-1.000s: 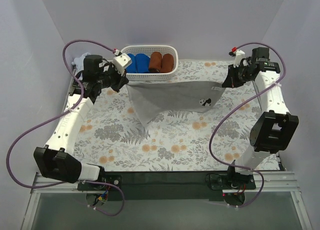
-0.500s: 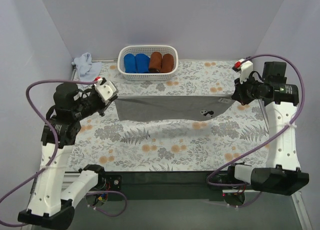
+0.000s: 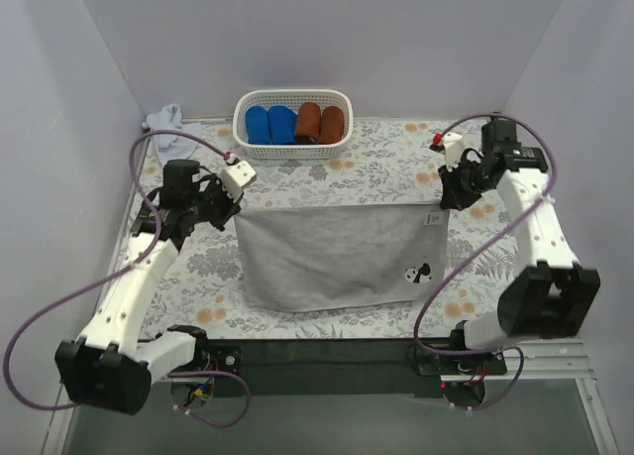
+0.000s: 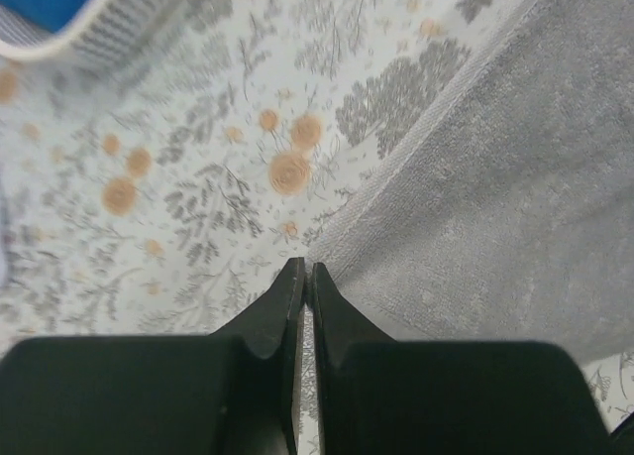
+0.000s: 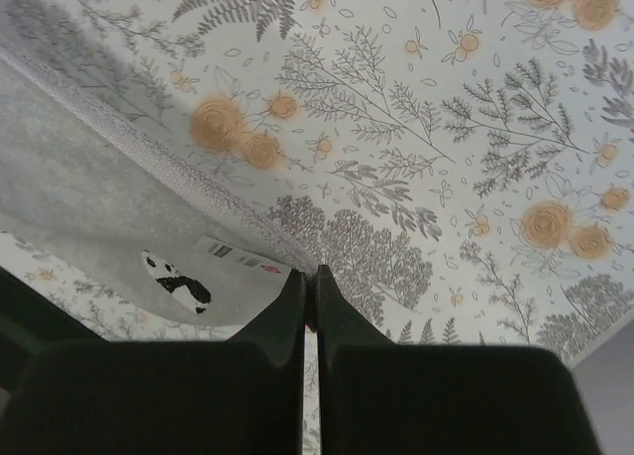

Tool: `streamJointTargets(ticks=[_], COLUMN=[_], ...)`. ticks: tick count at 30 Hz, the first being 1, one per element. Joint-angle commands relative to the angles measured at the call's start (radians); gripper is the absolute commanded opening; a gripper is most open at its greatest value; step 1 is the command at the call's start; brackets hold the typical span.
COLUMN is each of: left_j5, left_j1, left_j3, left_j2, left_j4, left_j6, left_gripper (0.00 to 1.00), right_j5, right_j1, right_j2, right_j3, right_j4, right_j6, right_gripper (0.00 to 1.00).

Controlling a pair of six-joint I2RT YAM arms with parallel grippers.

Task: Roll the towels
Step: Flatten the towel

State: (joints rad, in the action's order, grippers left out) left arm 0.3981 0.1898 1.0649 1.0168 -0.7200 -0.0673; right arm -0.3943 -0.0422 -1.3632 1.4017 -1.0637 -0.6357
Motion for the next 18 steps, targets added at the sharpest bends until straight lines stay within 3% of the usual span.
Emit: streamJointTargets(ticks=[1,10,16,18], left_j5=[-0.101,-0.036,0.044,0.041], left_j1=[-0.012,-0.098,-0.108,-0.108], left_j3=[-0.072,-0.088,0.072,0.128], left_j2=[0.133,0.506,0.732,0.781], left_j4=[0.145,0.441,0.485,0.481], left_j6=[-0.038,-0.012,-0.012,-0.017], left_gripper=[0.0,0.0,0.0,0.0], right_j5=[0.103,0.094,0.14,0.162], right_j1=[0.08,0.119,0.12,0.12], right_j2=[-0.166,-0.673,-0.806,-0.824], right_j3=[0.017,0.336,0.468,0.49], right_j4=[0.166,0.255,0.254,0.252], right_j6=[0.047,0.211,0.263,0.286], right_gripper=[0.01,0.01,0.02,0.19])
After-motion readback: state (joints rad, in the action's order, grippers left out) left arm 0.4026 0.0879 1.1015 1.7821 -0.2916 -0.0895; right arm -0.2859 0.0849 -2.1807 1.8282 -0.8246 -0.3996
